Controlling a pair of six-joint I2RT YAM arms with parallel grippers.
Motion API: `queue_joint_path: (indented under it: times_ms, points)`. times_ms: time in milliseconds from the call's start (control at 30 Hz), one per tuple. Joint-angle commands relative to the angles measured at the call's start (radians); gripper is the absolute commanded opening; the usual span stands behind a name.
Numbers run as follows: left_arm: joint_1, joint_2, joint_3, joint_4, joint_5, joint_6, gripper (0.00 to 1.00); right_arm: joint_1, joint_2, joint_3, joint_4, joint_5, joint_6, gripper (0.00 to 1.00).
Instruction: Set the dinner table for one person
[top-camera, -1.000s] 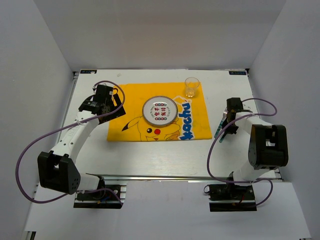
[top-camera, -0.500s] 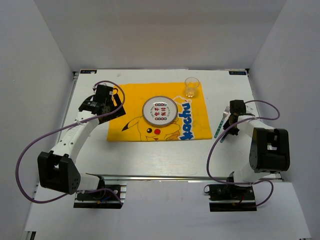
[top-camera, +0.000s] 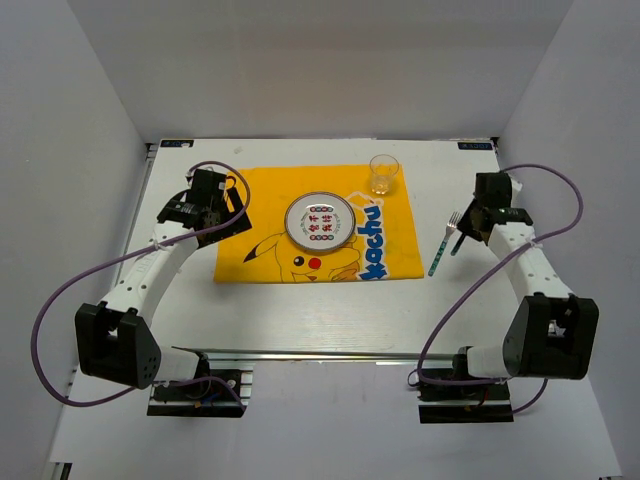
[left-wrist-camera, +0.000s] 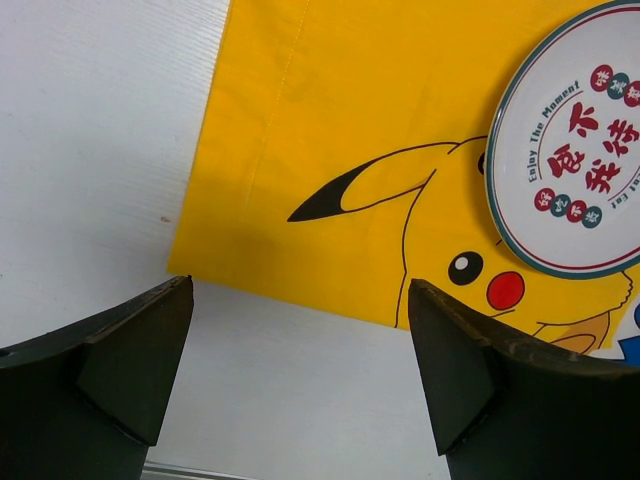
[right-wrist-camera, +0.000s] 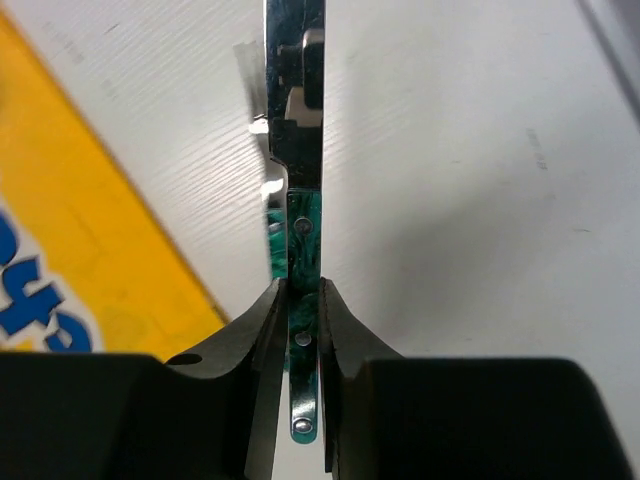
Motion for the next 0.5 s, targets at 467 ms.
queue_joint_path:
  times_ms: [467]
  points:
    - [0.003, -0.036, -0.029, 0.042, 0.014, 0.012, 0.98, 0.276, 0.393, 0.210, -0.025, -0.263, -0.204, 0.00]
